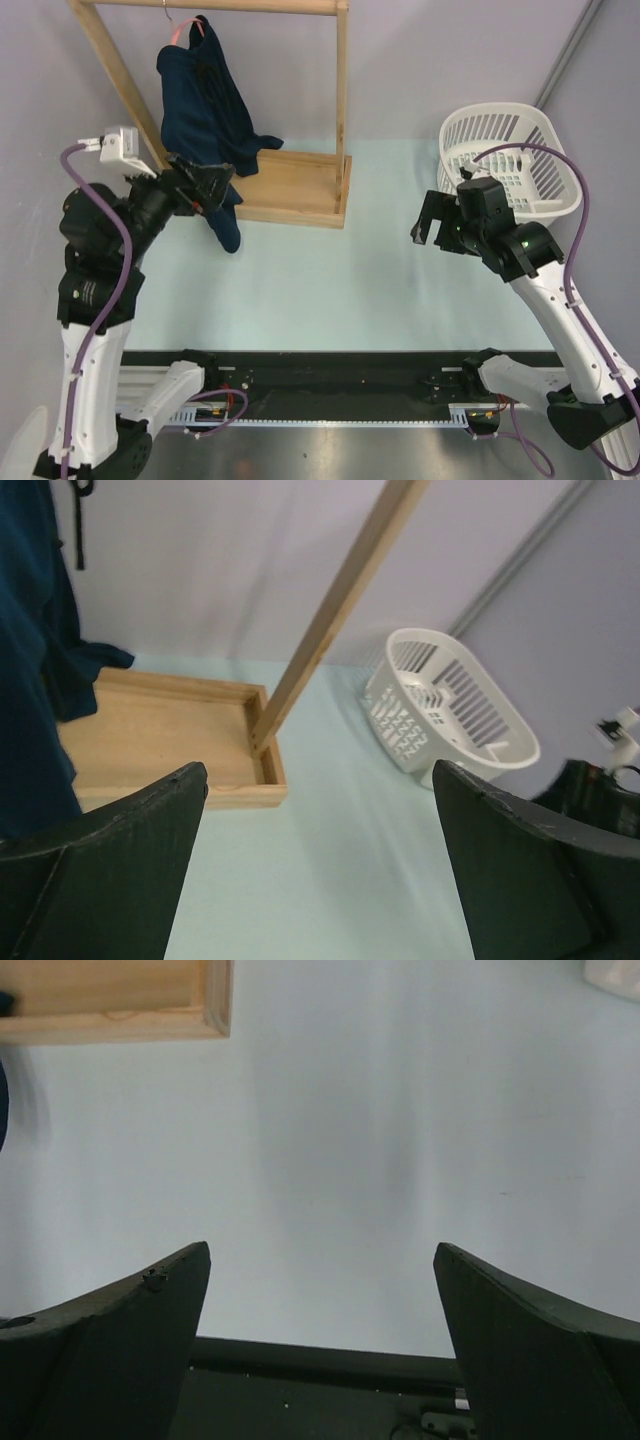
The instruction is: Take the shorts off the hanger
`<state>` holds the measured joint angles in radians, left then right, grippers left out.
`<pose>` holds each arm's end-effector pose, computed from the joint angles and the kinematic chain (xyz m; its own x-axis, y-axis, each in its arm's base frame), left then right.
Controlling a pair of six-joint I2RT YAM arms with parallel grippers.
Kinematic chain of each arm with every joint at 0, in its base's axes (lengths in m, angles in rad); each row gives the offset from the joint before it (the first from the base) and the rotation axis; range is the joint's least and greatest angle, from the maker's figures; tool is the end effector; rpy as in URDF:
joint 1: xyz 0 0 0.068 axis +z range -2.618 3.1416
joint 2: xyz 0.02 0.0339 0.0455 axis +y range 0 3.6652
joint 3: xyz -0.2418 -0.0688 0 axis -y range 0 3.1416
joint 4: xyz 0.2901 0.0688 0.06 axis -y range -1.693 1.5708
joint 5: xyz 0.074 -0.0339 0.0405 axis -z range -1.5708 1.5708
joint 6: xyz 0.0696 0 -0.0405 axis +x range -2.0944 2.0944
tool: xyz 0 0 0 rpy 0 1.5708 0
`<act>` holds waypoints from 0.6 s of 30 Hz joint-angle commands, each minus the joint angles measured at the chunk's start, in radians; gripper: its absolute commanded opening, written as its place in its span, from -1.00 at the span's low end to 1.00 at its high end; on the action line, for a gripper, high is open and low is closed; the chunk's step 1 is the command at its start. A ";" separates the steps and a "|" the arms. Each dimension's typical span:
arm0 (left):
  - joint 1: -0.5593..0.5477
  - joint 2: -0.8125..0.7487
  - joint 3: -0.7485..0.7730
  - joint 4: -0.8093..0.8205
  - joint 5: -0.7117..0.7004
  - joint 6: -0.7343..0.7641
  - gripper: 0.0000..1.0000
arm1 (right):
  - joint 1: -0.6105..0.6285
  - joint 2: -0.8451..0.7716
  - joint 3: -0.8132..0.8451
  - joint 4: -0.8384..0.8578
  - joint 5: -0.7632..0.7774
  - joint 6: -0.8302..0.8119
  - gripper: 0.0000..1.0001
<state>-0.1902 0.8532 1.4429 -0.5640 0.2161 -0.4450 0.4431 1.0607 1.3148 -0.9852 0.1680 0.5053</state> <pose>0.2040 -0.0545 0.5105 -0.1473 -0.3998 -0.9047 0.3675 0.8270 -0.4253 0.2524 0.1069 0.3603 -0.6780 0.2065 -0.7054 0.0205 0.9647 0.2627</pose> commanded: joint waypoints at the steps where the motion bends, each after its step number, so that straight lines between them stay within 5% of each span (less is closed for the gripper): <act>1: 0.005 0.119 0.170 -0.060 -0.170 0.002 1.00 | -0.009 -0.033 0.004 0.025 -0.145 -0.063 0.99; 6: 0.015 0.279 0.427 -0.186 -0.309 0.083 0.99 | -0.026 0.043 0.040 -0.085 -0.191 -0.025 0.99; 13: 0.187 0.464 0.608 -0.230 -0.208 -0.020 1.00 | -0.070 0.235 0.167 -0.268 -0.278 -0.051 0.99; 18: 0.262 0.532 0.646 -0.143 -0.184 -0.036 0.96 | -0.075 0.217 0.159 -0.276 -0.364 -0.091 0.99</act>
<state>0.0174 1.3445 2.0377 -0.7506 0.0051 -0.4374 0.3763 1.3209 1.4399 -1.2026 -0.0711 0.4591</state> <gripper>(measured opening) 0.996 0.995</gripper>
